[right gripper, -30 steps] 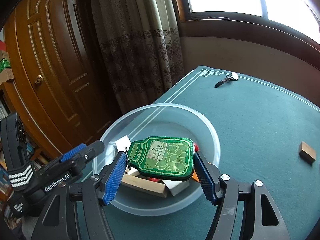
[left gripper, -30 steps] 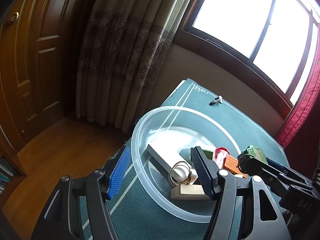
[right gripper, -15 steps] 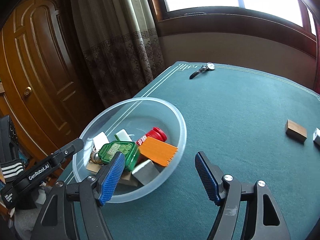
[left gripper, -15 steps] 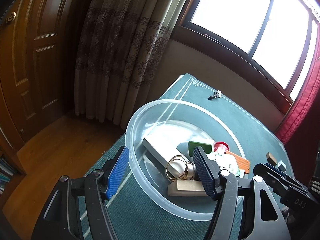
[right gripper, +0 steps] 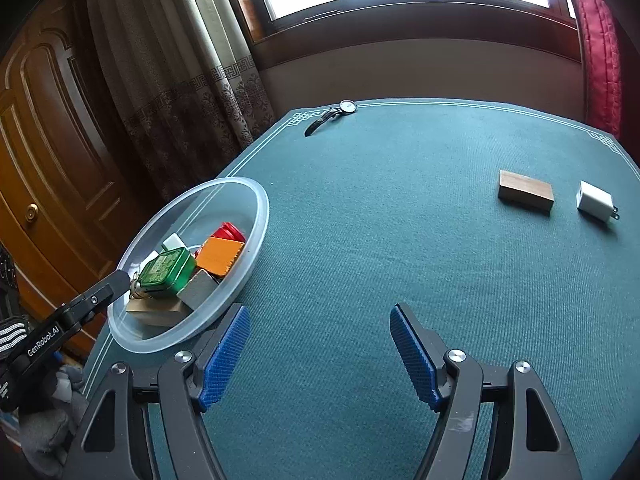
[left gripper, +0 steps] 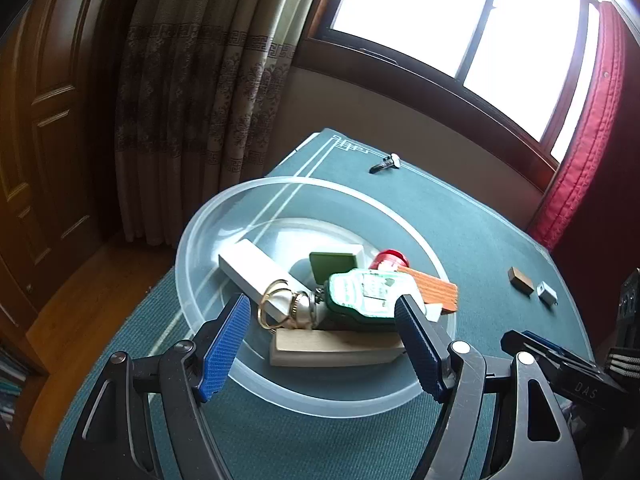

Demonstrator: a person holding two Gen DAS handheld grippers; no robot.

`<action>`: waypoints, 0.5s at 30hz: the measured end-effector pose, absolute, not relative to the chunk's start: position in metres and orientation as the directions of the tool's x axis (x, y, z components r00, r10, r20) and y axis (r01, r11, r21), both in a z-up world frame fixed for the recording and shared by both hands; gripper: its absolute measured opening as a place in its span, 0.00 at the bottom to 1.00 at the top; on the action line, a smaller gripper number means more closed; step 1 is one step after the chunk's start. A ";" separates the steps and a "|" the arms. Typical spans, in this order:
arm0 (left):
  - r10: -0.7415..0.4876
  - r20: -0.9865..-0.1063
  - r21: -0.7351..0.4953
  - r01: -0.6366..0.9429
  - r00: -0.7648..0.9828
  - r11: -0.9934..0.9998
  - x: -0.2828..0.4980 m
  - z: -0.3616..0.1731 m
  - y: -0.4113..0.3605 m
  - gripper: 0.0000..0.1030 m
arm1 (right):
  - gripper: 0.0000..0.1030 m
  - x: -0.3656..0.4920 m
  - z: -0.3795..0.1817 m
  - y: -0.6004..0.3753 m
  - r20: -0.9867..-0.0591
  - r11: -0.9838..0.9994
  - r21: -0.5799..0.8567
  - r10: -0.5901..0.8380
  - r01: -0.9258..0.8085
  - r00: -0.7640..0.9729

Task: Organize rigid objects
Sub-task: 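Withdraw the right tool from the bowl toward the white charger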

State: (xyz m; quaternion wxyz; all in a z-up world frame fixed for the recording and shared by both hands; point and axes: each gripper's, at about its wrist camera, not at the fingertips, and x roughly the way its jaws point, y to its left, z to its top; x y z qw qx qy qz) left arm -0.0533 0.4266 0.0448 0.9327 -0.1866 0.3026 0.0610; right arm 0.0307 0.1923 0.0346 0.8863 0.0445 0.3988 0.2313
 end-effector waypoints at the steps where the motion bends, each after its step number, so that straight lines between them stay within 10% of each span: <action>1: -0.006 -0.588 -0.304 -0.214 0.809 0.928 -0.053 0.045 0.422 0.74 | 0.74 0.030 0.034 0.190 -0.687 0.891 0.266 0.443 -0.369 0.575; 15: 0.085 -0.622 -0.192 -0.257 0.778 0.947 -0.026 0.040 0.419 0.78 | 0.74 0.024 0.023 0.168 -0.693 0.896 0.301 0.441 -0.327 0.570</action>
